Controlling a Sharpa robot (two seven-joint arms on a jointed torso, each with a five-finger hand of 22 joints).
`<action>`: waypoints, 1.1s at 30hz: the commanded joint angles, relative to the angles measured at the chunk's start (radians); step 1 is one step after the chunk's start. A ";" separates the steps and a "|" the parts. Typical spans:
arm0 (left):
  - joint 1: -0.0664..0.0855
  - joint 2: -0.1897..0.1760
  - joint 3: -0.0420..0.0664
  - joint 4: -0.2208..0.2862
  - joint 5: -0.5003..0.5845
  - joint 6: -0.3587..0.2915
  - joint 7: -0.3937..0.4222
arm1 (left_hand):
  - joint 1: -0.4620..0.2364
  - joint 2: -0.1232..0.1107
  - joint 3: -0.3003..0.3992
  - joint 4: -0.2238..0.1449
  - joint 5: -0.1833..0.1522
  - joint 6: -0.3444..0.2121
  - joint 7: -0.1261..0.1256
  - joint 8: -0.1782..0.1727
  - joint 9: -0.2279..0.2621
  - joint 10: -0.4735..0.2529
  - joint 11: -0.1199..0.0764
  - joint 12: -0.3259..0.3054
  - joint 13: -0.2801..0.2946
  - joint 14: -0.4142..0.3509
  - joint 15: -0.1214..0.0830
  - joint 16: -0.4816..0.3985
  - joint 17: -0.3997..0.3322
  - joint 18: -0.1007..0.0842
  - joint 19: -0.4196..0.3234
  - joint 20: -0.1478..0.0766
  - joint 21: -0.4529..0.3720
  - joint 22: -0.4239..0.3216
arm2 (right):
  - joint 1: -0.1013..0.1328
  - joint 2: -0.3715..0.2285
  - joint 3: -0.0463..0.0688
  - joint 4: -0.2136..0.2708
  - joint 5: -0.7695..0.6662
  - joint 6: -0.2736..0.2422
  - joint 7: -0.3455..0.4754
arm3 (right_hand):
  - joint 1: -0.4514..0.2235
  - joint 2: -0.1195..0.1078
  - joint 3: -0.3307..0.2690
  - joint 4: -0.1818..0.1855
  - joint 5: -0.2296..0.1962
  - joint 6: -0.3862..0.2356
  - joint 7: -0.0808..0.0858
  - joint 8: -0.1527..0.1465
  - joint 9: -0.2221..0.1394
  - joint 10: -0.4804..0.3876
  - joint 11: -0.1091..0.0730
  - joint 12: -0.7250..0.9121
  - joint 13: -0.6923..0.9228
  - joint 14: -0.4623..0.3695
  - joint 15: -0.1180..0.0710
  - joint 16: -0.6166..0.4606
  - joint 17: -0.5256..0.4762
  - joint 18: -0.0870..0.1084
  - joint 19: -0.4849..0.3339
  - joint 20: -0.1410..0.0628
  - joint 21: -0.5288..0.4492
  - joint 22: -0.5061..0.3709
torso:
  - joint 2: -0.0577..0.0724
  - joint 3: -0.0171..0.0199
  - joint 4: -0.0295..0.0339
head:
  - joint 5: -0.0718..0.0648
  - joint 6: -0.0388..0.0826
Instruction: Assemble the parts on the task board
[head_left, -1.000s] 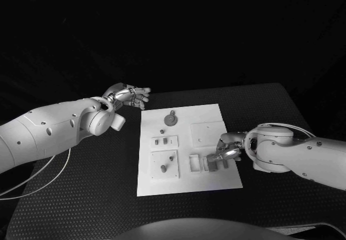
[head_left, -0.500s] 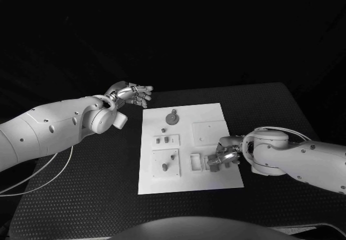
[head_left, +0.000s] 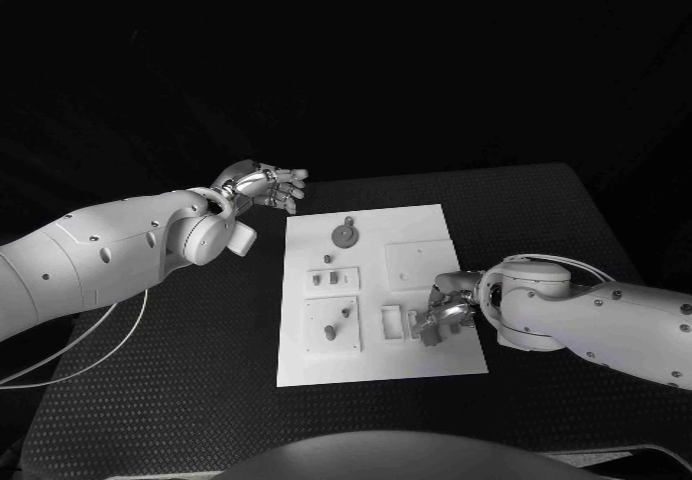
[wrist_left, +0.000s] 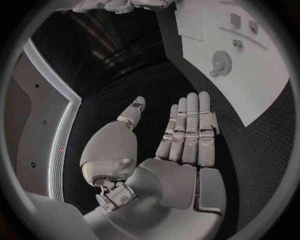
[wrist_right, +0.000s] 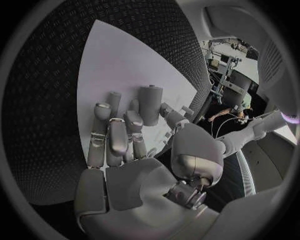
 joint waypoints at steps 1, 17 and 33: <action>0.001 0.001 0.001 0.003 0.008 0.015 0.015 | -0.010 0.002 -0.007 0.001 -0.006 -0.004 -0.001 -0.004 -0.001 -0.006 0.000 -0.004 -0.001 -0.004 0.000 -0.004 0.001 0.012 -0.007 -0.003 -0.004 -0.001 | -0.009 -0.003 -0.007 -0.002 -0.018 -0.022 -0.012 | 0.058 0.096 0.025 -0.066 0.006 0.012 -0.002 -0.010 -0.005 0.006 -0.001 0.012 -0.002 -0.001 -0.002 0.006 0.001 0.010 0.001 0.005 0.006 0.019 | 0.001 0.0000 -0.0001 | 0.001 -0.001; 0.001 0.003 0.001 -0.004 0.008 0.021 0.009 | -0.010 0.006 -0.006 0.000 -0.006 -0.004 -0.001 -0.004 -0.001 -0.007 0.000 -0.004 -0.001 -0.005 0.000 -0.005 0.002 0.013 -0.009 -0.003 -0.004 -0.002 | 0.050 -0.054 -0.004 0.079 0.259 -0.094 -0.011 | 0.023 0.167 0.027 -0.097 0.007 0.049 -0.012 -0.010 -0.004 0.025 -0.009 0.026 -0.008 0.005 -0.005 0.006 -0.005 0.010 0.007 0.009 0.006 0.018 | 0.000 -0.0020 -0.0003 | 0.007 -0.006; 0.001 0.009 0.001 -0.006 0.008 0.020 0.004 | -0.011 0.008 -0.006 -0.001 -0.006 -0.005 -0.001 -0.004 -0.001 -0.008 0.001 -0.005 -0.001 -0.005 0.000 -0.006 0.004 0.013 -0.009 -0.002 -0.003 -0.003 | 0.080 0.026 -0.005 0.031 0.322 -0.051 -0.042 | -0.021 0.130 0.023 -0.079 0.007 0.055 -0.013 -0.019 -0.009 0.019 -0.011 0.015 -0.018 -0.001 -0.007 0.001 -0.016 0.010 0.005 0.010 0.001 0.018 | 0.001 -0.0016 0.0004 | 0.017 -0.015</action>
